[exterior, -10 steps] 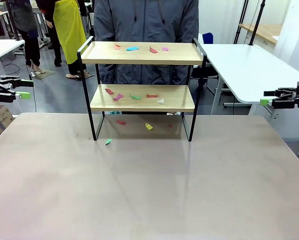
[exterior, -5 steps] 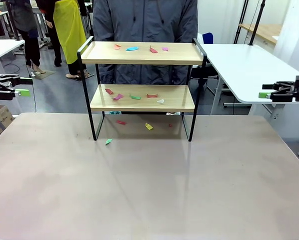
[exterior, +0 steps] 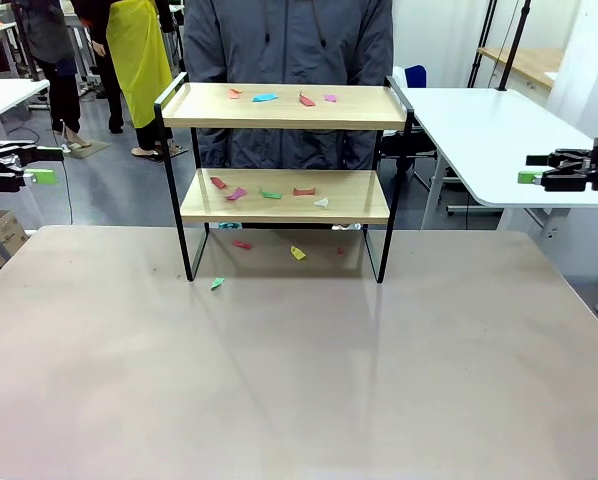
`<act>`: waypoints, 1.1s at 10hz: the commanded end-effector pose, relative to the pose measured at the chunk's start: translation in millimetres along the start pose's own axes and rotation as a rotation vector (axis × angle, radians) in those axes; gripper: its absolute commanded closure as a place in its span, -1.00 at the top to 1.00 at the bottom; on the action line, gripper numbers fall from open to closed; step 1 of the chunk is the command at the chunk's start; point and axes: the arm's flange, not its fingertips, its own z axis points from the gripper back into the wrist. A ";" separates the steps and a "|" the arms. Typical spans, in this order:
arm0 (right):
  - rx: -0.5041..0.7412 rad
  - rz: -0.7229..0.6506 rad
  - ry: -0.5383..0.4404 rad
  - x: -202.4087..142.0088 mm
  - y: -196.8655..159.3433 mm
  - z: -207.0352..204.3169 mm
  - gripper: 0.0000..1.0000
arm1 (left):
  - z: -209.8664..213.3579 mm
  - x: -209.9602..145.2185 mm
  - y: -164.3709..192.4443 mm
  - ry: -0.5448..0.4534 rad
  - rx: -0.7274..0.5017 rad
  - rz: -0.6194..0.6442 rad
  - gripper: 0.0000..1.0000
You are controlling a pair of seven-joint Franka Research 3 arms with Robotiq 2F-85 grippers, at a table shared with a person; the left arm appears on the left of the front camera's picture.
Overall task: Clean the shelf.
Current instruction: Pick up the Duster handed by the human.
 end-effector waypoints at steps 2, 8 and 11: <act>0.000 0.000 0.000 0.0 0.0 0.0 1.00 | 0.4 9.0 -2.9 -0.054 0.017 0.039 1.00; 0.000 0.000 0.000 0.0 0.0 0.0 1.00 | 1.2 1.6 0.1 -0.009 0.004 0.002 1.00; 0.000 0.000 0.000 0.0 0.0 0.0 1.00 | 1.2 1.6 0.1 -0.009 0.004 0.002 1.00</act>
